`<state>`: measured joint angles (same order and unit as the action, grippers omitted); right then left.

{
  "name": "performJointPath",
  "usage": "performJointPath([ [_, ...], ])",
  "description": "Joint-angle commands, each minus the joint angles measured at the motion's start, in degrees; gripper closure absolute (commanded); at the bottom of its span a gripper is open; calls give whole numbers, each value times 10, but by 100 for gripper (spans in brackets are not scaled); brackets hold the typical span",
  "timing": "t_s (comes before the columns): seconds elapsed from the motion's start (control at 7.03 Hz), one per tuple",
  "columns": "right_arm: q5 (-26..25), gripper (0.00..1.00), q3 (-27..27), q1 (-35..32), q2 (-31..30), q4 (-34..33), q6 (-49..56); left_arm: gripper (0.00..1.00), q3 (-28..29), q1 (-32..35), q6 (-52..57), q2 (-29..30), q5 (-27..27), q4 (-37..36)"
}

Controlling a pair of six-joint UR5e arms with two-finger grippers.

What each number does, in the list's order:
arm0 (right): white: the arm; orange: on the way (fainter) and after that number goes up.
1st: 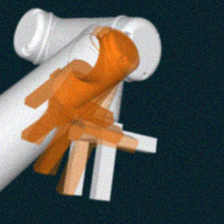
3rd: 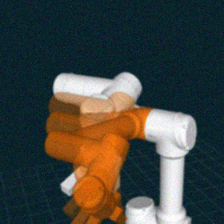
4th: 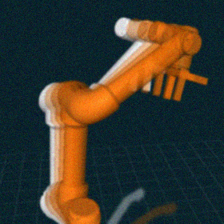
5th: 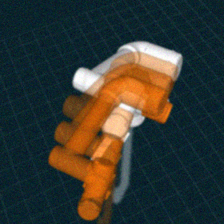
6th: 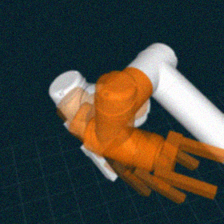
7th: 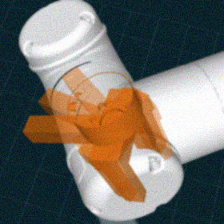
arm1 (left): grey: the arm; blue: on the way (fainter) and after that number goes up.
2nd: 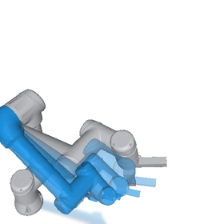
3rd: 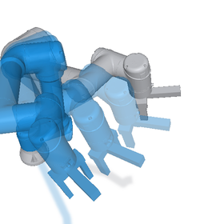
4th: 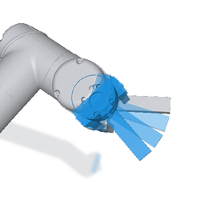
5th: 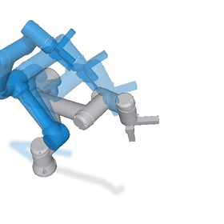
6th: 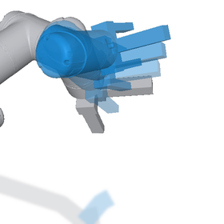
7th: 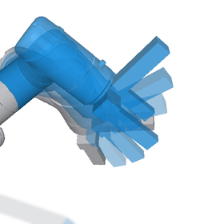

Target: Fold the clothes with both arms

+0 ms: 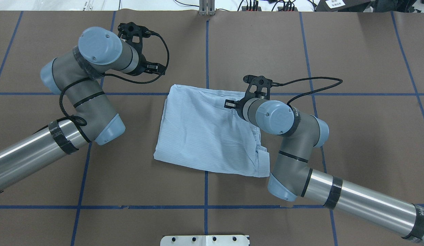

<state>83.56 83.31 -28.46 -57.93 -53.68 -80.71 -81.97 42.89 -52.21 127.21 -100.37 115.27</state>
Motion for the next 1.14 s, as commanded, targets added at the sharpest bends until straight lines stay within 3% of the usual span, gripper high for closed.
performJointPath([
  [0.0,-6,100,12,-5,-24,2,0,0,0,0,-1,0,0,0],
  [0.28,-27,100,24,-3,-47,1,1,0,0,0,-2,1,0,0],
  [0.43,-35,59,21,1,-46,1,1,0,0,0,-2,1,0,0],
  [0.57,-35,1,21,2,-45,-1,4,0,0,0,-1,0,0,0],
  [0.85,-22,0,27,-5,-39,-10,8,0,-2,0,1,1,-1,0],
  [1.0,21,0,60,-29,-37,-70,10,0,-19,1,4,-2,-2,-7],
])
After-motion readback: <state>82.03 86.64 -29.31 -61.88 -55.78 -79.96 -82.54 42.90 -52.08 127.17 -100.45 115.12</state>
